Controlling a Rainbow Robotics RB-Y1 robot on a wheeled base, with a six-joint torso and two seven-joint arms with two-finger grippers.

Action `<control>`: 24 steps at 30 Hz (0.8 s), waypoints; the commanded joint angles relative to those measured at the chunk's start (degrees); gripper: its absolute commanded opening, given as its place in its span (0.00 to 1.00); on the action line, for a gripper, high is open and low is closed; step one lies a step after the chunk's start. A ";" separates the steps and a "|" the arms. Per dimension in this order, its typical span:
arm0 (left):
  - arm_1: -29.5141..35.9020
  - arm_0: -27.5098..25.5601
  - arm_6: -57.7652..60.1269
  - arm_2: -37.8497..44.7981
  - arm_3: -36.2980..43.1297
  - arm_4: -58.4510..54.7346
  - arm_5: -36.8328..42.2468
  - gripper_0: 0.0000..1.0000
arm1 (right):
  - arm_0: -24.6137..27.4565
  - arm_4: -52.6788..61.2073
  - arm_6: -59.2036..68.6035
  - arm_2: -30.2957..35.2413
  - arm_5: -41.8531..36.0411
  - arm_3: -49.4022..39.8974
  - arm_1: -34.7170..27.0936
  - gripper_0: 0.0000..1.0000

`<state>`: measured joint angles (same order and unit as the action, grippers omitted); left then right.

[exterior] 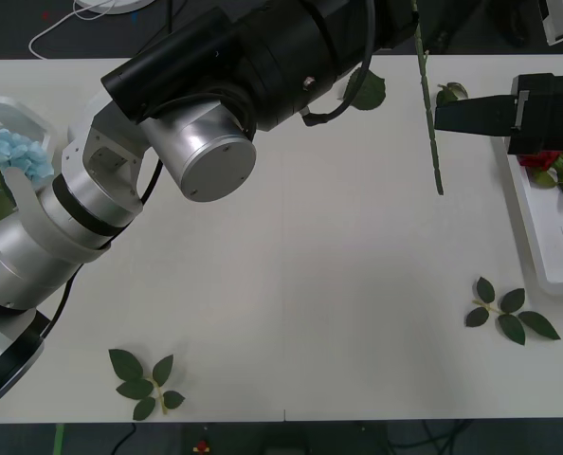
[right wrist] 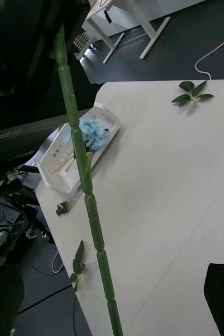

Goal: Place the red flowers into the right box and the blue flowers into the left box. If a person shows an open palm, hand one flower to the person first, then continue sorting.

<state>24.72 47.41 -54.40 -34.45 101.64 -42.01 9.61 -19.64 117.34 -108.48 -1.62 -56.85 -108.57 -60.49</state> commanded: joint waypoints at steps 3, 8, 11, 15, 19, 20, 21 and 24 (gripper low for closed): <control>-1.43 3.13 2.19 -0.36 2.33 -0.44 -1.00 0.00 | -5.41 0.61 -1.65 -3.39 2.27 -0.24 3.71 1.00; -1.43 3.13 2.19 -0.36 2.33 -0.44 -1.00 0.00 | -7.70 -2.38 -1.91 -4.79 2.71 -0.24 5.73 1.00; -1.43 3.13 2.19 -0.36 2.33 -0.44 -1.00 0.00 | -8.22 -2.82 -2.00 -5.76 3.68 -0.15 6.08 1.00; -1.43 3.13 2.19 -0.36 2.33 -0.44 -1.00 0.00 | -8.40 -2.82 -2.00 -6.20 4.12 -0.24 6.08 0.00; -1.43 3.13 2.19 -0.36 2.33 -0.44 -1.00 0.00 | -8.40 -2.82 -2.18 -6.20 4.30 -0.15 6.08 0.00; -1.43 3.13 2.19 -0.36 2.33 -0.44 -1.00 0.00 | -8.40 -2.82 -2.26 -6.20 4.47 -0.15 6.08 0.00; -1.43 3.13 2.19 -0.36 2.33 -0.44 -1.00 0.00 | -8.40 -2.82 -2.26 -6.20 4.47 -0.15 6.08 0.00; -1.43 3.13 2.19 -0.36 2.33 -0.44 -1.00 0.00 | -8.40 -2.73 -2.44 -6.20 4.82 -0.24 6.08 0.00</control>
<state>24.65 47.41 -54.40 -34.45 101.67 -42.02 9.61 -25.85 114.90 -108.60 -7.55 -53.24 -108.50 -55.22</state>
